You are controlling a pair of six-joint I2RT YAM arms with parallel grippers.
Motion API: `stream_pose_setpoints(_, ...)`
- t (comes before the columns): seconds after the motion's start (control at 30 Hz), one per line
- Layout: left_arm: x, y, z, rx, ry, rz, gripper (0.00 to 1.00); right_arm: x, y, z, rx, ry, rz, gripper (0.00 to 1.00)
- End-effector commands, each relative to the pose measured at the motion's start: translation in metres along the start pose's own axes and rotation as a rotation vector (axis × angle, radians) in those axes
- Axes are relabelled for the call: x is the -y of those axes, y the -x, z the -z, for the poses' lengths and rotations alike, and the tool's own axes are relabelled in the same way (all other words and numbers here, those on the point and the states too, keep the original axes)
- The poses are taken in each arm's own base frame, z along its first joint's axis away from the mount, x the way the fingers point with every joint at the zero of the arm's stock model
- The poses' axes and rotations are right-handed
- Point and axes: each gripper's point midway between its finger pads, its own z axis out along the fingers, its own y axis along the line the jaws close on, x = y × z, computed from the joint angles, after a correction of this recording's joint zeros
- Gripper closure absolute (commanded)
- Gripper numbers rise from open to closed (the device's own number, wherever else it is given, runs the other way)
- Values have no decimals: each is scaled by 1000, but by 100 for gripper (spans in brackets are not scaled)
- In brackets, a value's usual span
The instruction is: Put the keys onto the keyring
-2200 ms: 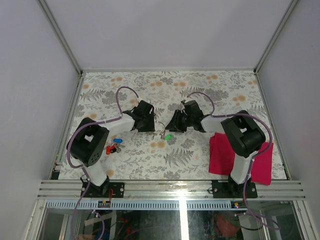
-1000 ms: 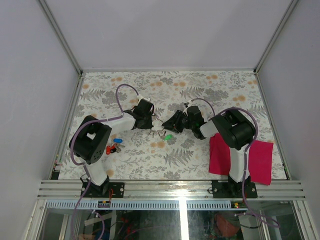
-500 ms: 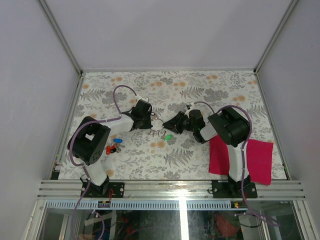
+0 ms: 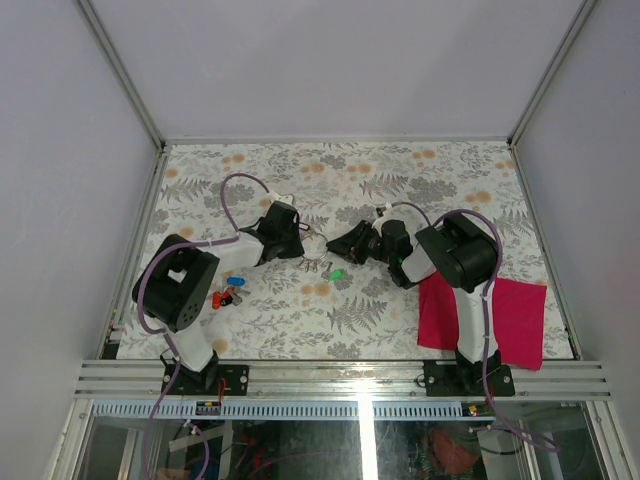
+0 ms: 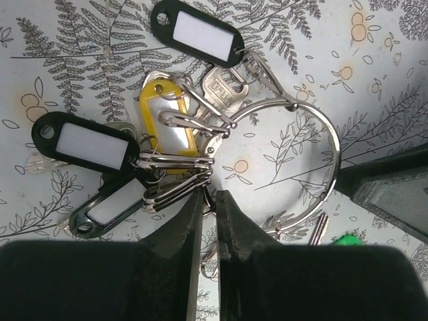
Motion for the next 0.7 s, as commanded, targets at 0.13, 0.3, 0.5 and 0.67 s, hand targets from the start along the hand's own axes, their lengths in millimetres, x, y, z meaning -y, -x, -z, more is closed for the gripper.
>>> stream_pose_setpoints(0.13, 38, -78, 4, -270, -220, 37, 91, -62, -12, -2, -31, 247, 100, 69)
stream_pose_setpoints(0.3, 38, -80, 4, -270, -223, 36, 91, -56, -12, -4, -37, 225, 98, 69)
stream_pose_setpoints(0.5, 37, -81, 3, -273, -221, 39, 92, -48, -13, -3, -38, 176, 128, 72)
stream_pose_setpoints(0.67, 36, -75, 6, -250, -207, 40, 91, -44, -14, 3, -32, 117, 188, 85)
